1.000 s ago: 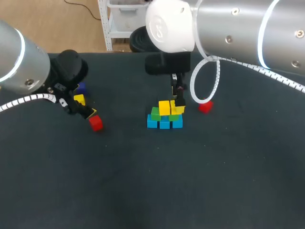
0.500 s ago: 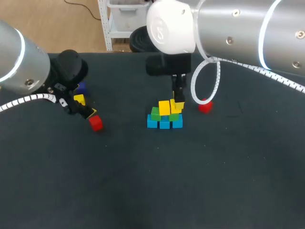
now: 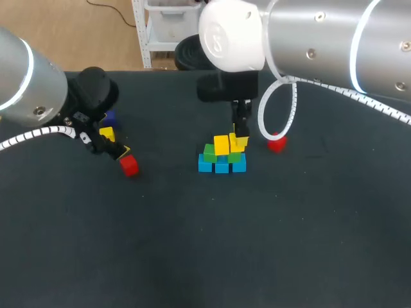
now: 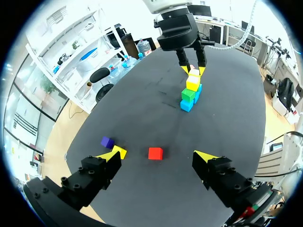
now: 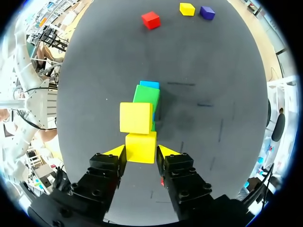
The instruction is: Place the blue cubes, place green cubes on the blue cubes, place the yellow cubes on the green cubes, then place the red cubes on the yellow cubes, and place purple cube on the red cubes.
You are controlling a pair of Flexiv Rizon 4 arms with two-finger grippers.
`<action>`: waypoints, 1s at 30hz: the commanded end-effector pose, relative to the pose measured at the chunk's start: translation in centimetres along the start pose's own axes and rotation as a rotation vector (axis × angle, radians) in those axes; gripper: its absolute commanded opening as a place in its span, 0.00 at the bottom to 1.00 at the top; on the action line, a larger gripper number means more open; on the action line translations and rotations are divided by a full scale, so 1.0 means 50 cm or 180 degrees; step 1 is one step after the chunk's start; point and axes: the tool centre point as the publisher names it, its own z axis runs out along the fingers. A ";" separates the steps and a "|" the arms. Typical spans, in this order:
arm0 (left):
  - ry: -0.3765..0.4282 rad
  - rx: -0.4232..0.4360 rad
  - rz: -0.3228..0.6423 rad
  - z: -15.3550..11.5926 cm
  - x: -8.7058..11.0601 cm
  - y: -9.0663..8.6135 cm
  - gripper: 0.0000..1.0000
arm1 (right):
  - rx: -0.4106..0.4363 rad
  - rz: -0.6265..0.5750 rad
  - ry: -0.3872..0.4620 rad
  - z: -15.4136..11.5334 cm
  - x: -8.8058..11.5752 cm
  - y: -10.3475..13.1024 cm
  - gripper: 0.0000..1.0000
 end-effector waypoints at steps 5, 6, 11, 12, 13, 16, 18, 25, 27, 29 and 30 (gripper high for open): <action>-0.0010 0.0011 0.0005 0.000 0.002 0.002 1.00 | 0.0012 -0.0015 -0.0008 -0.002 -0.001 0.005 0.40; -0.0010 0.0011 0.0005 0.000 0.002 0.002 1.00 | 0.0013 -0.0016 -0.0007 -0.002 -0.001 0.005 0.40; -0.0010 0.0011 0.0005 0.000 0.002 0.002 1.00 | 0.0010 -0.0025 -0.0007 -0.002 -0.003 0.007 0.40; -0.0010 0.0011 0.0005 0.000 0.002 0.002 1.00 | 0.0009 -0.0025 -0.0007 -0.002 -0.003 0.007 0.40; -0.0010 0.0011 0.0005 0.000 0.002 0.002 1.00 | 0.0009 -0.0027 -0.0007 -0.002 -0.003 0.007 0.40; -0.0010 0.0011 0.0005 0.000 0.002 0.002 1.00 | 0.0004 -0.0028 -0.0005 -0.002 -0.004 0.007 0.40; -0.0010 0.0011 0.0005 0.000 0.002 0.002 1.00 | 0.0002 -0.0031 -0.0001 -0.002 -0.005 0.008 0.39; -0.0010 0.0011 0.0005 0.000 0.002 0.002 1.00 | -0.0010 -0.0052 0.0003 -0.001 -0.007 0.008 0.36; -0.0010 0.0011 0.0005 0.000 0.002 0.002 1.00 | -0.0014 -0.0052 -0.0003 -0.001 -0.007 0.008 0.36; -0.0010 0.0011 0.0005 0.000 0.002 0.002 1.00 | -0.0016 -0.0051 -0.0007 -0.001 -0.007 0.008 0.36; -0.0010 0.0011 0.0005 0.000 0.002 0.002 1.00 | -0.0017 -0.0050 -0.0010 0.000 -0.008 0.008 0.37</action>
